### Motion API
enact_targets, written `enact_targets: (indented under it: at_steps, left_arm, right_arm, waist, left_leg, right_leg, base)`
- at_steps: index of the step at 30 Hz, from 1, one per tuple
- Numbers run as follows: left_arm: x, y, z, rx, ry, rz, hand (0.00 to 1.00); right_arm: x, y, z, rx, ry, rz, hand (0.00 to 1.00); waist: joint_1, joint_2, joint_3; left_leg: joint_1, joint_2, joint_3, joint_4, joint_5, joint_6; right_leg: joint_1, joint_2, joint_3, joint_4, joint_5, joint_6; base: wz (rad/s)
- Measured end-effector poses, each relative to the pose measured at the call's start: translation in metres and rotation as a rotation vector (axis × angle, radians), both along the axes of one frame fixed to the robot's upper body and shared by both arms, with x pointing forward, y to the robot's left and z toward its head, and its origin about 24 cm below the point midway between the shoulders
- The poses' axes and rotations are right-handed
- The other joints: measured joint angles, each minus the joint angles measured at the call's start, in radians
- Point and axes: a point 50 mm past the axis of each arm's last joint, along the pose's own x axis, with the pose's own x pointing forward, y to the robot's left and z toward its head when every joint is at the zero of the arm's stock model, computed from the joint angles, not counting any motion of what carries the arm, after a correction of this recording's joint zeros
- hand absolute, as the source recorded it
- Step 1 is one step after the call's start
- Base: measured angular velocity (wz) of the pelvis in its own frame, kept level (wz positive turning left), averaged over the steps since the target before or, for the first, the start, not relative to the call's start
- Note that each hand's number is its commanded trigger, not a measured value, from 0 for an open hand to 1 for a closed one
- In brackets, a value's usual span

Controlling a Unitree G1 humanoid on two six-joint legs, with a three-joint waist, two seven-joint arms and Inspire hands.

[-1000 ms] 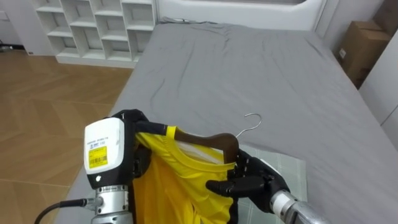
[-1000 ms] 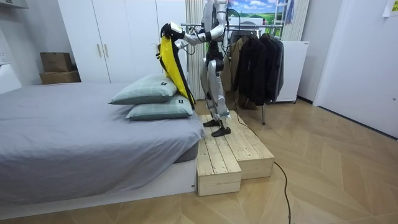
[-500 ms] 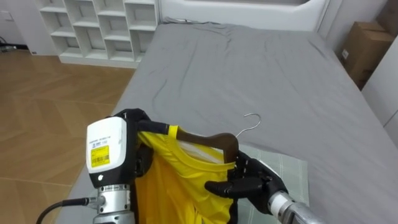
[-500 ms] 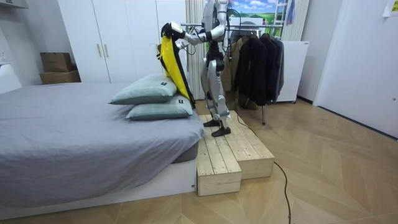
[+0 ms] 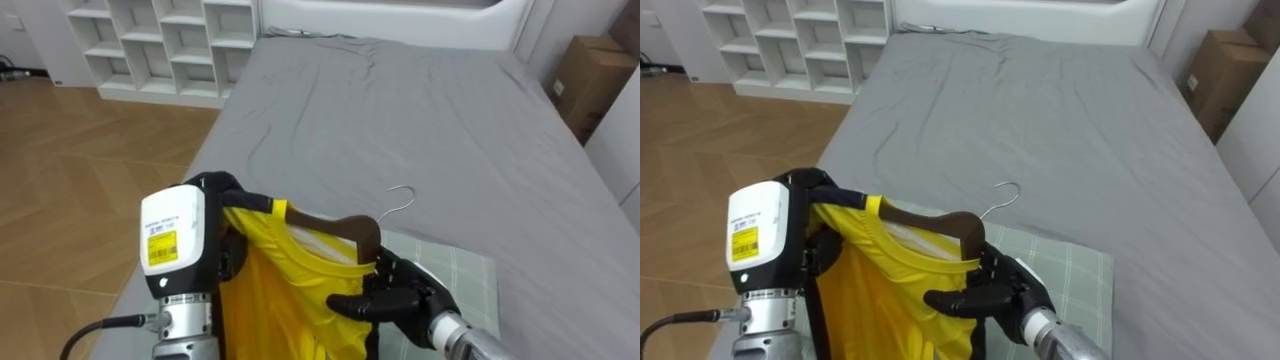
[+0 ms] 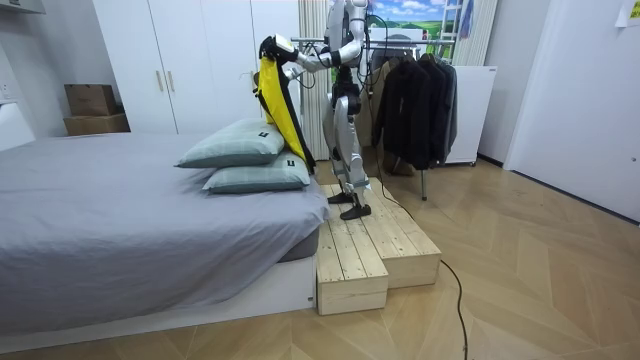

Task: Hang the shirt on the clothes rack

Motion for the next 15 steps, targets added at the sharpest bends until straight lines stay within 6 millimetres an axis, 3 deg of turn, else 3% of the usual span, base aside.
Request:
enact_targets:
  at_steps: [8, 10, 11, 13, 14, 15]
  left_arm:
    - [0.0000, -0.0007, -0.0001, -0.003, 0.000, -0.001, 1.00]
    - [0.0000, -0.0008, -0.0001, -0.003, 0.000, -0.001, 1.00]
    - [0.0000, -0.0007, -0.0001, -0.003, 0.000, -0.001, 1.00]
    - [0.0000, -0.0006, -0.0001, -0.004, 0.000, 0.000, 1.00]
    - [0.0001, -0.0002, 0.0000, -0.004, 0.000, 0.001, 1.00]
    - [0.0001, 0.0002, 0.0001, -0.004, 0.000, 0.003, 1.00]
  right_arm:
    - [-0.0016, 0.0022, -0.0026, 0.007, 0.012, 0.003, 0.00]
    - [-0.0016, 0.0023, -0.0026, 0.007, 0.012, 0.003, 0.17]
    - [-0.0016, 0.0023, -0.0026, 0.007, 0.012, 0.003, 0.46]
    - [-0.0017, 0.0021, -0.0028, 0.006, 0.013, 0.002, 0.77]
    - [-0.0019, 0.0016, -0.0033, 0.005, 0.015, 0.001, 1.00]
    - [-0.0021, 0.0014, -0.0037, 0.004, 0.017, 0.001, 1.00]
  waist:
    - [0.004, 0.000, -0.0001]
    - [0.003, 0.000, -0.0001]
    - [0.003, 0.000, -0.0001]
    - [0.003, 0.000, -0.0001]
    - [0.003, 0.000, -0.0001]
    - [0.003, 0.000, -0.0001]
  left_leg:
    - [0.000, 0.001, 0.000, 0.001, 0.000, 0.000]
    - [0.001, 0.001, 0.000, 0.001, 0.000, 0.000]
    - [0.001, 0.001, 0.000, 0.001, 0.000, 0.000]
    - [0.001, 0.001, 0.000, 0.001, 0.000, 0.000]
    - [0.001, 0.001, 0.000, 0.001, 0.000, 0.000]
    - [0.001, 0.001, 0.000, 0.000, 0.000, 0.000]
  right_leg:
    - [0.001, 0.000, 0.001, 0.000, 0.000, 0.000]
    - [0.001, -0.001, 0.001, 0.000, 0.000, 0.000]
    - [0.001, -0.001, 0.001, 0.000, 0.000, 0.000]
    - [0.001, -0.001, 0.003, -0.001, 0.000, 0.000]
    - [0.001, -0.001, 0.003, -0.001, 0.000, 0.000]
    - [0.001, -0.001, 0.003, -0.001, 0.000, 0.000]
  base:
    - [0.00]
    - [0.00]
    - [0.00]
    - [0.00]
    - [0.00]
    - [0.00]
